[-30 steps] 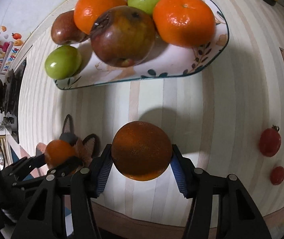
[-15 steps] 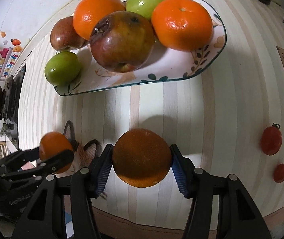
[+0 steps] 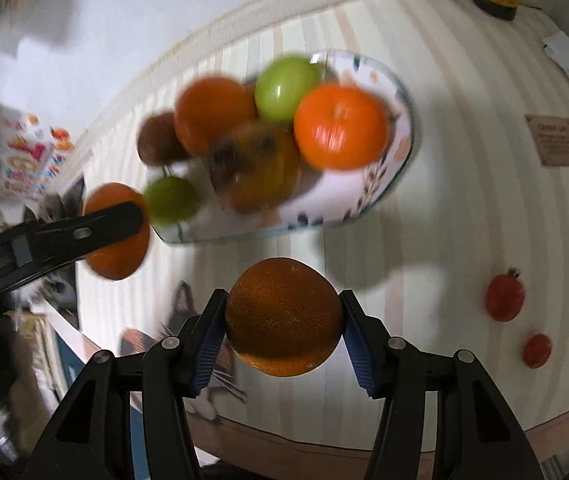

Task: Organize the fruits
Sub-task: 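Lower the small orange onto the plate with the right tool while the left tool places its orange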

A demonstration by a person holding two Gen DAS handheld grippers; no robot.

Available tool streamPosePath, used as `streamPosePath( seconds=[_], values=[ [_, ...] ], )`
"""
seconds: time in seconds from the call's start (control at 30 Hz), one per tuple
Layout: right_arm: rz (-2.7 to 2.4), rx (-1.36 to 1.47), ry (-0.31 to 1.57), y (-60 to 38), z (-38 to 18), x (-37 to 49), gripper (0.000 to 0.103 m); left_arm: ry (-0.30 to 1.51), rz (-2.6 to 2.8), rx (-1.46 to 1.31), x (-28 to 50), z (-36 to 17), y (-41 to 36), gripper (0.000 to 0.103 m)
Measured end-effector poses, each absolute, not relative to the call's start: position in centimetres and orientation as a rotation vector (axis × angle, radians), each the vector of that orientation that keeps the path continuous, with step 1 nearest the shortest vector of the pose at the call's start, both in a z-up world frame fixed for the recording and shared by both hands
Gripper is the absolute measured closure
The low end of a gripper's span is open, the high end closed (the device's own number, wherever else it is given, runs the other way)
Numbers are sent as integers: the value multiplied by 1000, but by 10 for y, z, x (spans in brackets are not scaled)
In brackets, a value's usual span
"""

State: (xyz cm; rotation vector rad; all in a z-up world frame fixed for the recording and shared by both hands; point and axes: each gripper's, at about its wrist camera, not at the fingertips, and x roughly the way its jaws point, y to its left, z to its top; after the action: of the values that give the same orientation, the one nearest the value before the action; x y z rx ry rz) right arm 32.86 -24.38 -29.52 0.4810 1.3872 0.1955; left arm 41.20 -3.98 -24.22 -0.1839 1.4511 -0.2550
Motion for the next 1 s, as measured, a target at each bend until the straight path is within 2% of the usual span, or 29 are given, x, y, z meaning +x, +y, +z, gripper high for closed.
streamPosePath(
  seconds=[0.27,0.73,0.9,1.0],
  values=[
    [126,515,1314,-296,-274,380,45,1496,-224,-252,435,-278,-58,41],
    [101,398,1396,-312,-309,484,45,1479,-154,-243,439,-284,-64,40],
    [110,380,1445,-306,-325,494,44,1486,-153,-270,437,-284,-63,30],
    [127,374,1445,-306,-324,495,44,1477,-156,-281,431,-285,-63,29]
  ],
)
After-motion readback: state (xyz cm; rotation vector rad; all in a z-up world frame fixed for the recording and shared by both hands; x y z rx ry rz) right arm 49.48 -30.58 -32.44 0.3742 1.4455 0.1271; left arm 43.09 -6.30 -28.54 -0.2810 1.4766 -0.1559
